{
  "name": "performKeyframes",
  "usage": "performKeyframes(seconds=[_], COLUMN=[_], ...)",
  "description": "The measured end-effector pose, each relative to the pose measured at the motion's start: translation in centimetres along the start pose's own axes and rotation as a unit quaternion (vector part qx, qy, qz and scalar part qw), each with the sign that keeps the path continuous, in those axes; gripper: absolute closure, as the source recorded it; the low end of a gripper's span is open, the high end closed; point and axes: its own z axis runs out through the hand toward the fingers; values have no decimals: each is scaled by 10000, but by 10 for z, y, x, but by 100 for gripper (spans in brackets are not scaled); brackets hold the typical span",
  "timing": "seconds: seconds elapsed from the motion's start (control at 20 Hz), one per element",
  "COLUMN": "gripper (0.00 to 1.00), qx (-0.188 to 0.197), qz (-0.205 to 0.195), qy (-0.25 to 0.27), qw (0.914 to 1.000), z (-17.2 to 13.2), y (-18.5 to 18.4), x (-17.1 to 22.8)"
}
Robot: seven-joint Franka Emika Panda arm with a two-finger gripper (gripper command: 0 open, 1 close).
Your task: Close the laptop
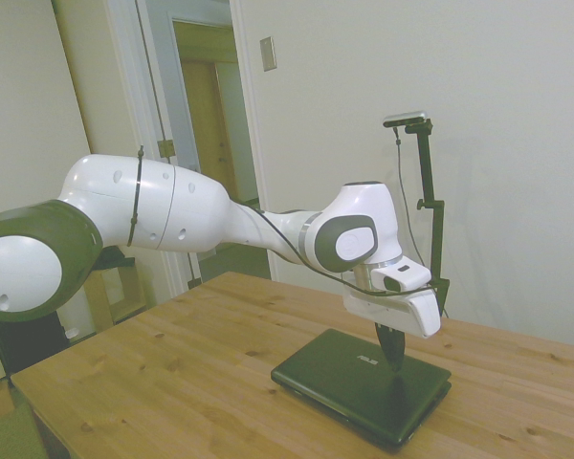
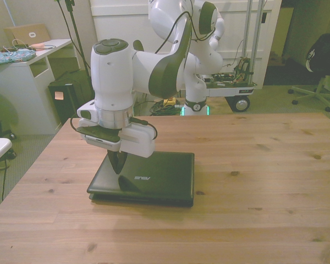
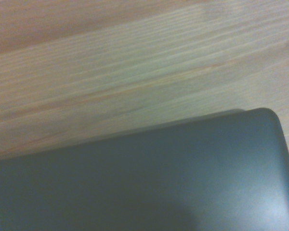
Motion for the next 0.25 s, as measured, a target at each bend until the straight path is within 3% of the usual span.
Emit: performKeyframes(seconds=[0.25], gripper=[100], qx=[113], qz=[68], qy=[29], qw=[9999], z=[-17], y=[7], x=[3])
